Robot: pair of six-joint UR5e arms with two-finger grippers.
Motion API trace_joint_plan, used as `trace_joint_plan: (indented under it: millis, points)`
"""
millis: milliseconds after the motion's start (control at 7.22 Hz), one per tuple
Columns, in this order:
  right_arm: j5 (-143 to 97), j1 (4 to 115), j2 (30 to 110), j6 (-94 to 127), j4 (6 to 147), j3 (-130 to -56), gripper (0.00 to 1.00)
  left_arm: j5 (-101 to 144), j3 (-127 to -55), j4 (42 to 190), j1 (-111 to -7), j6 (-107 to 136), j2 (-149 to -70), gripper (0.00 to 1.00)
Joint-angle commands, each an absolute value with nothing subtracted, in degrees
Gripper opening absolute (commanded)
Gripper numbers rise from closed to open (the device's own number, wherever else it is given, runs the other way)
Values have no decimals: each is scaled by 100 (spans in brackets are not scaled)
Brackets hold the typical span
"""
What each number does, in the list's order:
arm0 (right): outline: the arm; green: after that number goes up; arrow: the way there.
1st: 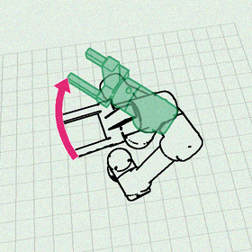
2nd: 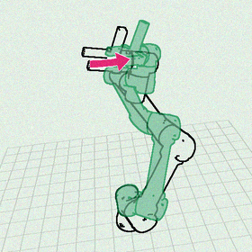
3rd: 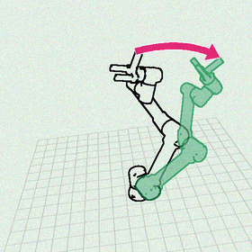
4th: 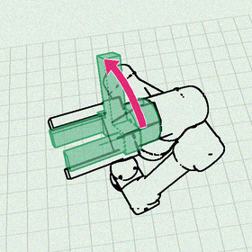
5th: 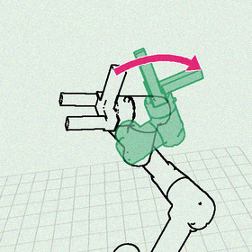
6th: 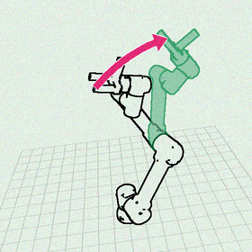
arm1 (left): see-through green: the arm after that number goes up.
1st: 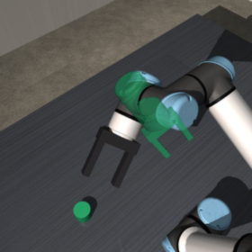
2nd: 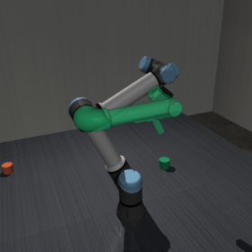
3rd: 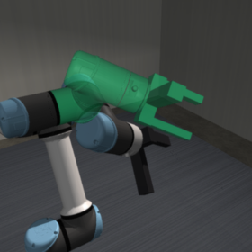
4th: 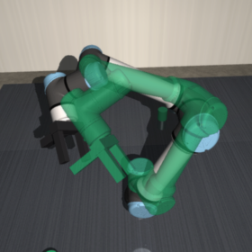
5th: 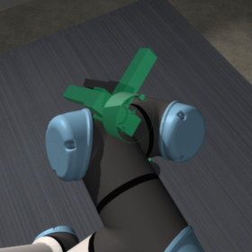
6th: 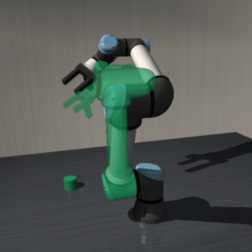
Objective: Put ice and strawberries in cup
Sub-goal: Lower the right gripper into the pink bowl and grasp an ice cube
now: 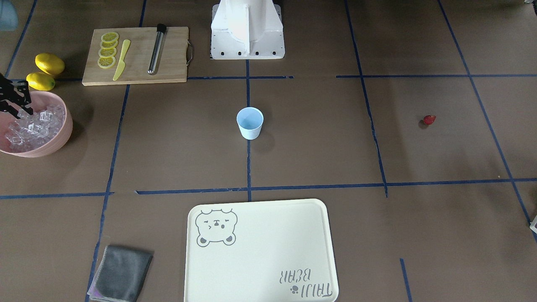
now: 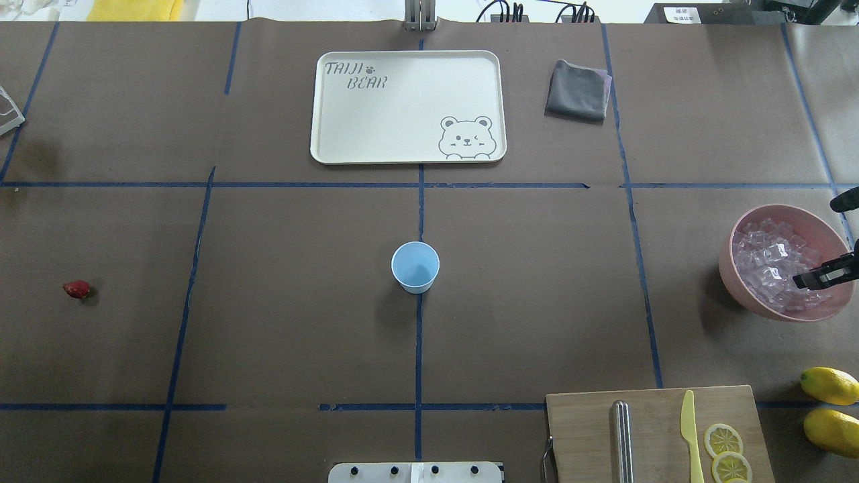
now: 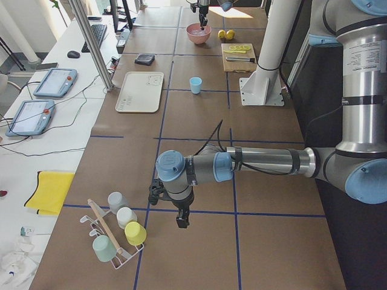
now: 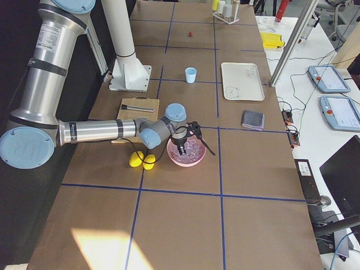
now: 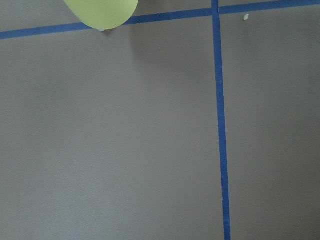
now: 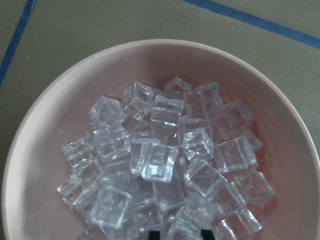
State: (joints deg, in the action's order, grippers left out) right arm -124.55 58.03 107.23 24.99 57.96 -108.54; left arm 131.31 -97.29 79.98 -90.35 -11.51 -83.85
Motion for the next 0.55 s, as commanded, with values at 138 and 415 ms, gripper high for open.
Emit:
trace_joint_plan:
  millis: [138,415]
  points:
    - [-13379,7077,10776,2496,5897,-11355,2,13131,-9729,7998,-9035,-1151,-8385,100]
    - [-13878,7497,10697,2505,5976,-11426,0,13131,-9729,7989,-9035,-1151,-8385,100]
